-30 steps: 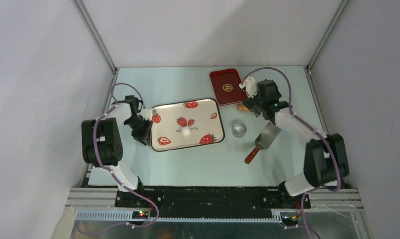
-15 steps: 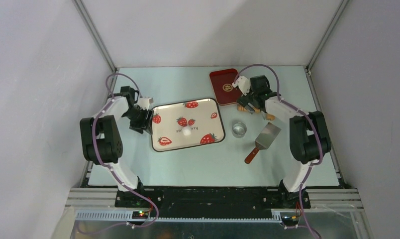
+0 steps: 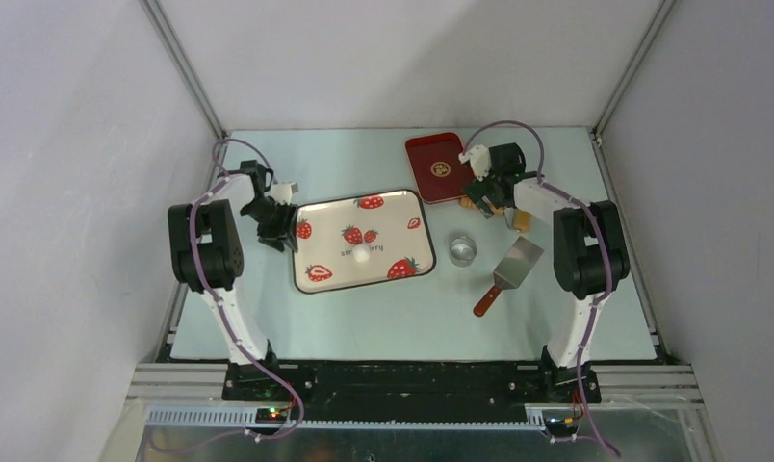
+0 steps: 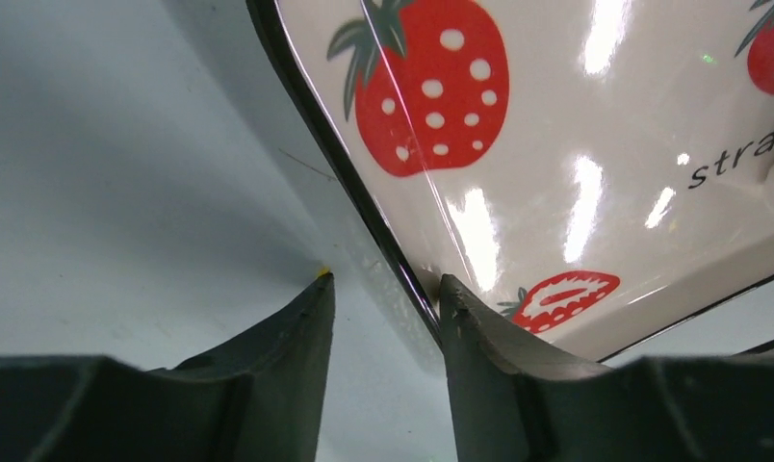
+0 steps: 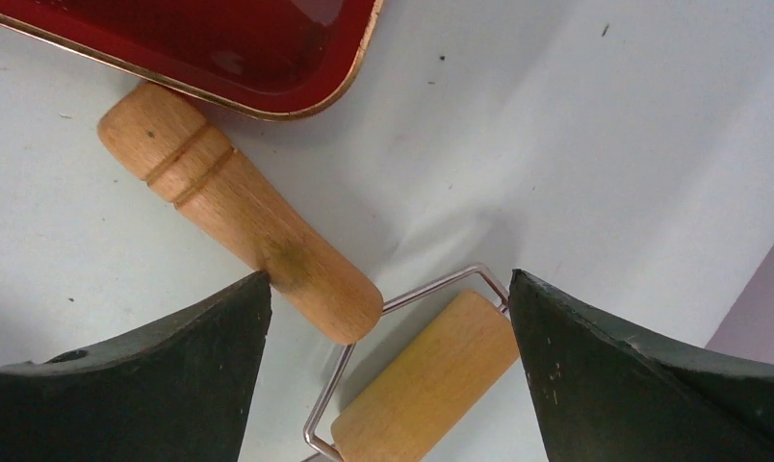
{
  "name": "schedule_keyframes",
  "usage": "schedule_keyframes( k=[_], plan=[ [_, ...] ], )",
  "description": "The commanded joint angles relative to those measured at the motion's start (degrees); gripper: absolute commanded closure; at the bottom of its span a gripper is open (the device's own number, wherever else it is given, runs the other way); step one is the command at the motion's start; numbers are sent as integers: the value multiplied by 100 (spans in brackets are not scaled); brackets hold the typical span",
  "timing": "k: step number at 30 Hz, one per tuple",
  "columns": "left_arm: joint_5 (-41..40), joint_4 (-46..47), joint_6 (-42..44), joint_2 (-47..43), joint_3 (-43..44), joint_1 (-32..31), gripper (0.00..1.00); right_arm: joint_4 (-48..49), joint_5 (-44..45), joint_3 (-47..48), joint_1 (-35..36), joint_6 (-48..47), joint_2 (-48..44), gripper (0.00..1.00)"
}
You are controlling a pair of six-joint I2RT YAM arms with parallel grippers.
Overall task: Roll out the dumpling wrappers from the dough
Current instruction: Move the work surface to the center of the board.
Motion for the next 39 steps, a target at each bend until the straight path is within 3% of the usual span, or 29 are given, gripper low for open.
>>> schedule_keyframes(
  k=[1, 8, 16, 30, 36, 39],
  plan=[
    [-79, 73, -69, 158, 238, -27, 56, -47, -94, 226, -100, 212, 21, 4],
    [-58, 68, 83, 255, 167, -229, 85, -257, -298, 229, -139, 59, -9, 4],
    [-204, 65, 209, 66, -80, -423, 91, -566, -536, 194, -45, -251, 39, 5],
    [-170, 68, -374, -478, -592, -843, 85, -890, -742, 193, -84, -615, 380, 14],
    [3, 66, -510, -782, -734, -981, 74, -1621, -1195, 475, -261, -701, 577, 24],
    [-99, 66, -506, -873, -735, -989, 62, -1946, -1390, 643, -355, -699, 735, 26]
  ],
)
